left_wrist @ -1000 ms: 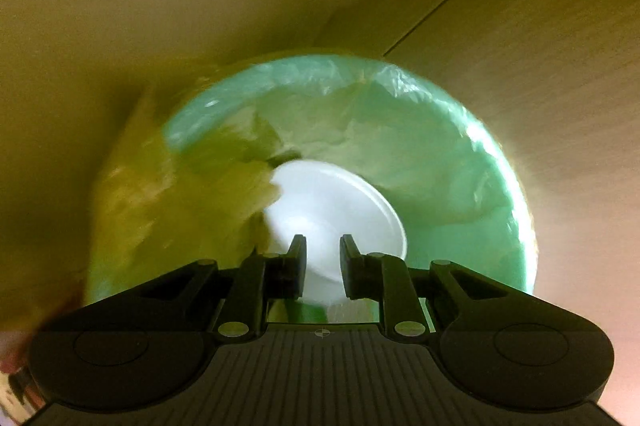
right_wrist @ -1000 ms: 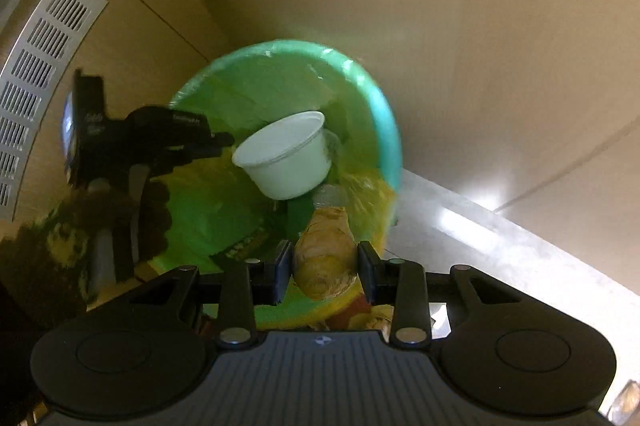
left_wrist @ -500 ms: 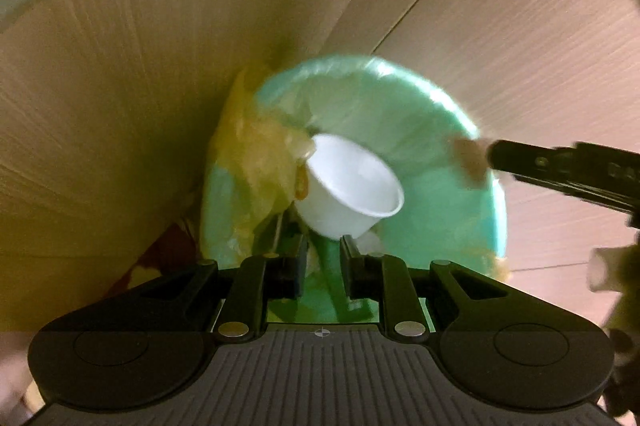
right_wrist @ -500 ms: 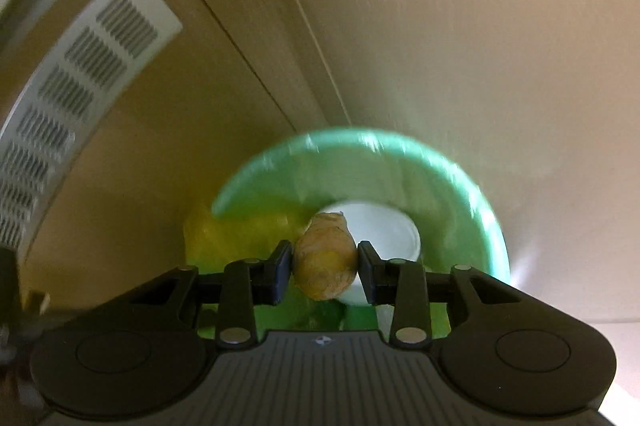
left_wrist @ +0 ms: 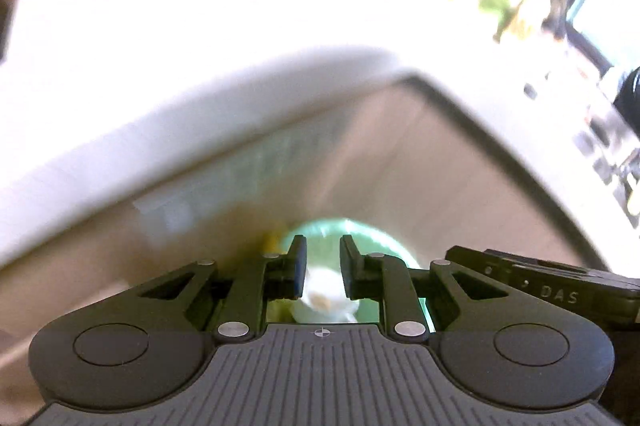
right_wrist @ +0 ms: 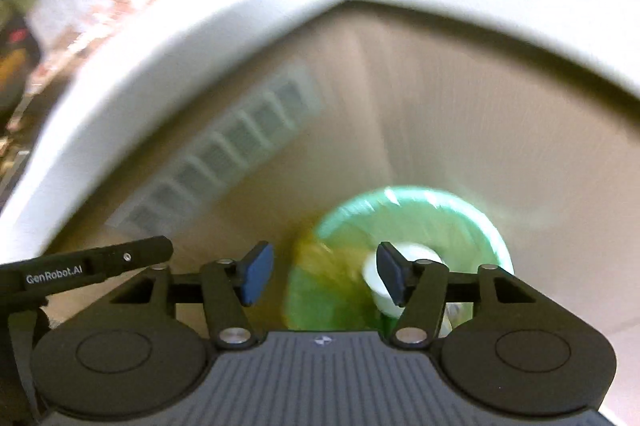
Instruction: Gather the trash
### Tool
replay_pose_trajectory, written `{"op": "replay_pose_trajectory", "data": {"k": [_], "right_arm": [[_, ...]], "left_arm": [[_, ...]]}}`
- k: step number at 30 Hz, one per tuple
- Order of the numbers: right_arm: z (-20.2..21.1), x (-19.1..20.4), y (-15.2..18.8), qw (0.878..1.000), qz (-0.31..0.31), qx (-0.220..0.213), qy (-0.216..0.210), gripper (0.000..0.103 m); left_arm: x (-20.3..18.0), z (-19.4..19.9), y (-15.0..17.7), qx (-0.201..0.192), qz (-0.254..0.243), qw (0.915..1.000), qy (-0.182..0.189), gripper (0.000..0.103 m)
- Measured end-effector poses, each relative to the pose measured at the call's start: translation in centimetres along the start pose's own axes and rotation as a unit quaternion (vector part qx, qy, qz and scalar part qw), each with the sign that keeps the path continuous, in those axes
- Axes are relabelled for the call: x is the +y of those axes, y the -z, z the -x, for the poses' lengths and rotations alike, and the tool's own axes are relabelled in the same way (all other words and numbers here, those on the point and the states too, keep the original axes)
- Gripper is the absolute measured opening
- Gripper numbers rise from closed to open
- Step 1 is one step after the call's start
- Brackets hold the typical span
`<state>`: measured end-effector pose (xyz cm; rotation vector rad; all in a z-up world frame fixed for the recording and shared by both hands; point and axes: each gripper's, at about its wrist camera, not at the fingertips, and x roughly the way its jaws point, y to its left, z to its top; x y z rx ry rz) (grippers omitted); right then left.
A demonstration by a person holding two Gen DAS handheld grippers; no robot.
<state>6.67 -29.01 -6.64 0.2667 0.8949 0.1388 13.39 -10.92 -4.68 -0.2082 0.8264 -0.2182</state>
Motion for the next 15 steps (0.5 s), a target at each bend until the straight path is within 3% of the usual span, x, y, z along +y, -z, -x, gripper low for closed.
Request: {"op": "replay_pose_trajectory", "data": {"k": [5, 8, 11, 15], "right_arm": [[3.8, 4.9, -2.8, 0.996, 0.025, -0.080, -0.039, 0.075], [4.9, 7.5, -3.7, 0.992, 0.064, -0.086, -0.060, 0.077], [5.7, 9.6, -3.4, 0.989, 0.112, -0.093, -0.036, 0.077], [5.8, 10.8, -3.1, 0.987, 0.140, -0.077, -0.009, 0.080]], "left_arm": [[-0.9, 5.9, -1.6, -0.070, -0.034, 0.9958, -0.049, 0.017], [-1.6, 7.7, -1.7, -0.093, -0.039, 0.9929, -0.062, 0.014], [-1.9, 8.4, -1.5, -0.097, -0.023, 0.9918, -0.080, 0.014], [-3.1, 8.3, -1.0, -0.065, -0.023, 0.9889, -0.132, 0.014]]}}
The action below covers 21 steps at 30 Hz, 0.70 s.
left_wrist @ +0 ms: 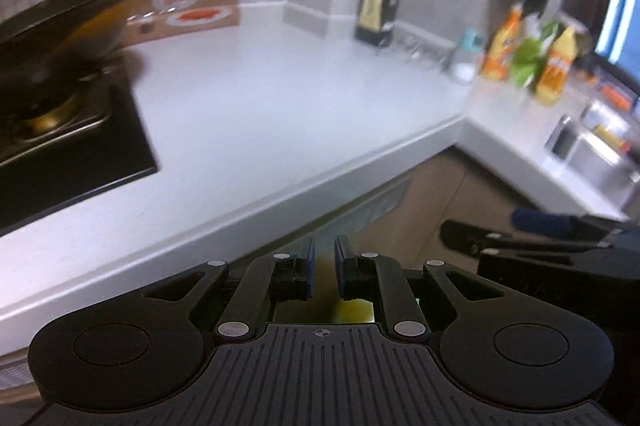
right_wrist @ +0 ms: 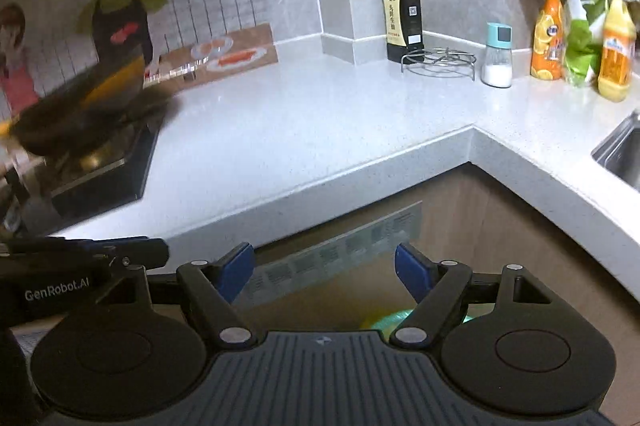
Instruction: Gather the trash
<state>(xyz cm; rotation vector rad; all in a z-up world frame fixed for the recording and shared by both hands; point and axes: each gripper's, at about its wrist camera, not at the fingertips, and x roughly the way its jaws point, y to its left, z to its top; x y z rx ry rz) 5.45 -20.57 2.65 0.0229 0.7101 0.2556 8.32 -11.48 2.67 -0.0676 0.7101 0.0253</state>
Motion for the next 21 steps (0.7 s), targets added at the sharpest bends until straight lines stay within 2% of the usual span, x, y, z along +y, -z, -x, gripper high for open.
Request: {"op": "replay_pose_trajectory", "data": {"k": [2, 6, 21], "right_arm": [[-0.1, 0.3, 0.2, 1.000, 0.002, 0.010, 0.000, 0.080], [1.1, 0.7, 1.1, 1.000, 0.007, 0.012, -0.003, 0.080], [1.2, 1.6, 1.6, 1.000, 0.016, 0.021, -0.010, 0.080]], "left_arm": [[0.2, 0.7, 0.4, -0.001, -0.007, 0.9999, -0.011, 0.015], [0.9, 1.5, 1.2, -0.004, -0.011, 0.9999, 0.004, 0.015], [1.0, 2.0, 1.8, 0.000, -0.013, 0.9998, 0.014, 0.015]]}}
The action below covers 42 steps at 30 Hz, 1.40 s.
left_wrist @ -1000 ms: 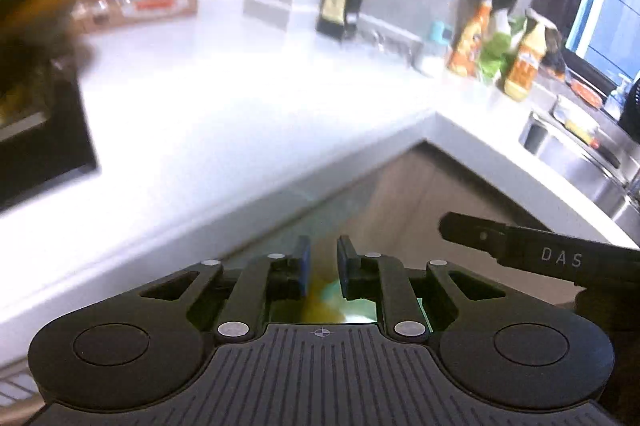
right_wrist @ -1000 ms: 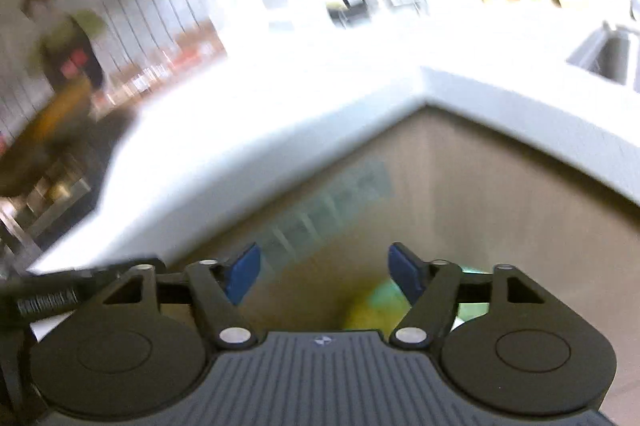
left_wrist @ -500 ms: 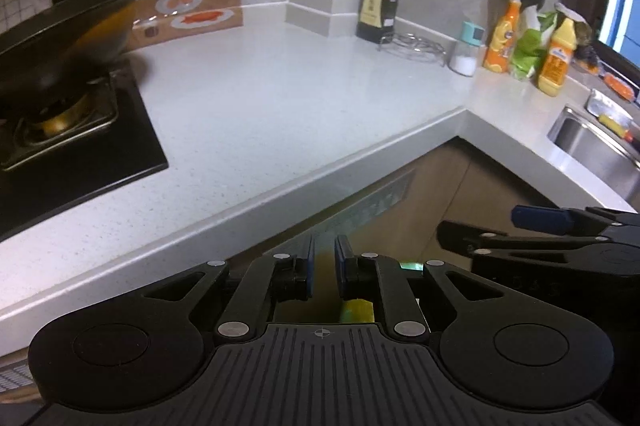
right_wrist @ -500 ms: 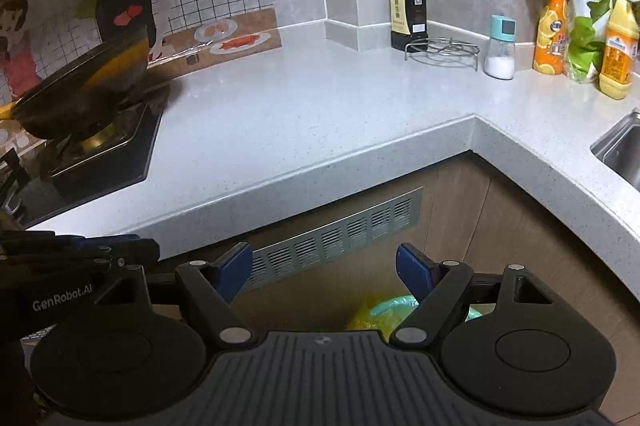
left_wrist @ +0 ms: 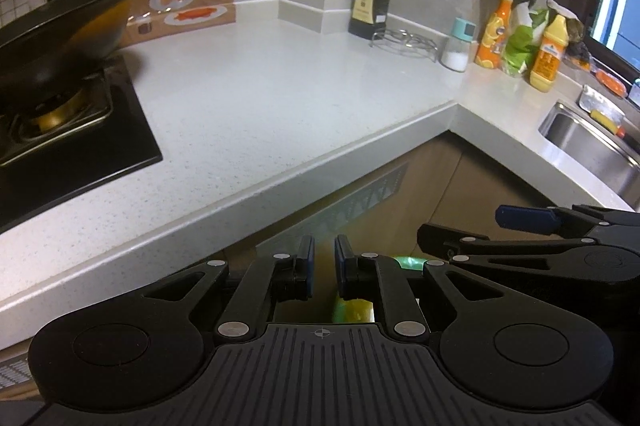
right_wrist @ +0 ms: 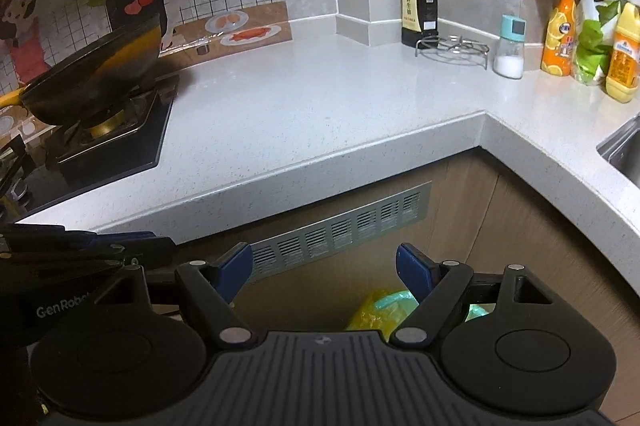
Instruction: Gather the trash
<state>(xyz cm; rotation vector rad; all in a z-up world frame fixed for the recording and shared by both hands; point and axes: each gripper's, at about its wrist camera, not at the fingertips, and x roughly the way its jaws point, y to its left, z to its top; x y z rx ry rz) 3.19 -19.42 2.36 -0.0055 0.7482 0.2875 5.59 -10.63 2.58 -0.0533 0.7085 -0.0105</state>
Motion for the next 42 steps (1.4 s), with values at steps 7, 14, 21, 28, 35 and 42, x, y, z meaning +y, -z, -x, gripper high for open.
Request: {"op": "replay_pose_trajectory", "data": {"k": [7, 14, 21, 28, 35, 42], "right_arm": [[0.0, -0.4, 0.0, 1.000, 0.002, 0.000, -0.003, 0.080], [-0.2, -0.5, 0.0, 1.000, 0.001, 0.002, -0.003, 0.080], [0.0, -0.7, 0.3, 1.000, -0.005, 0.002, 0.000, 0.080], [0.3, -0.6, 0.6, 1.000, -0.010, 0.001, 0.005, 0.080], [0.5, -0.7, 0.7, 1.000, -0.010, -0.003, 0.006, 0.080], [-0.2, -1.3, 0.2, 1.000, -0.009, -0.008, -0.008, 0.080]], "left_arm": [[-0.1, 0.0, 0.0, -0.001, 0.000, 1.0000, 0.001, 0.015], [-0.3, 0.0, 0.0, -0.001, 0.000, 1.0000, 0.002, 0.015], [-0.6, 0.0, 0.0, 0.000, -0.005, 1.0000, 0.007, 0.015], [-0.6, 0.0, 0.1, 0.000, -0.010, 0.9999, 0.014, 0.015], [-0.6, 0.0, 0.3, -0.001, -0.013, 0.9997, 0.018, 0.015], [0.4, -1.4, -0.1, 0.023, -0.004, 0.9996, 0.015, 0.015]]}}
